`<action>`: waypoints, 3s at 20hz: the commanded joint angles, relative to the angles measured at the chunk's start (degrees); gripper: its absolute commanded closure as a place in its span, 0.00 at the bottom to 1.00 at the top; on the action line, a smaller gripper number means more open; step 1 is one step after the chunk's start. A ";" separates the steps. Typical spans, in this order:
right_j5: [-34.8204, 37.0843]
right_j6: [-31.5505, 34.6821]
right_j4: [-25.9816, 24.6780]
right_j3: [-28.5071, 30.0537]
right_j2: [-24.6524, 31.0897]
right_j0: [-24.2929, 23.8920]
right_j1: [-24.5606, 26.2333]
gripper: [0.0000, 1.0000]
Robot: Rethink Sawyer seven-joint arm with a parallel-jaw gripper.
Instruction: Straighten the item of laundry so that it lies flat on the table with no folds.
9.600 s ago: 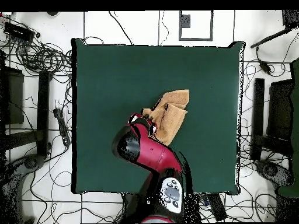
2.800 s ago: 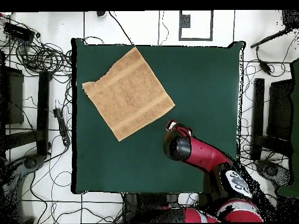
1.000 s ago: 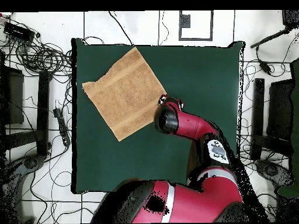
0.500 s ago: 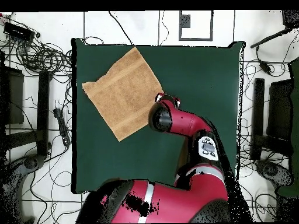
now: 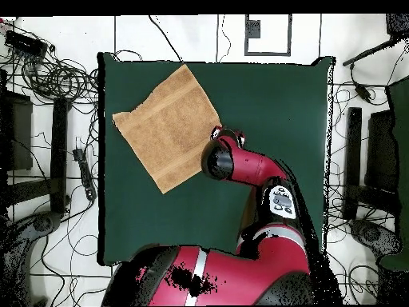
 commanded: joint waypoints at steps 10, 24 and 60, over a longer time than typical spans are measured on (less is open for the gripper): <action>13.10 7.07 2.04 2.93 1.66 0.04 3.78 0.00; 10.17 5.81 -1.40 5.78 1.93 -1.03 1.99 0.00; 6.37 8.44 -2.17 8.41 7.18 0.71 -3.65 0.00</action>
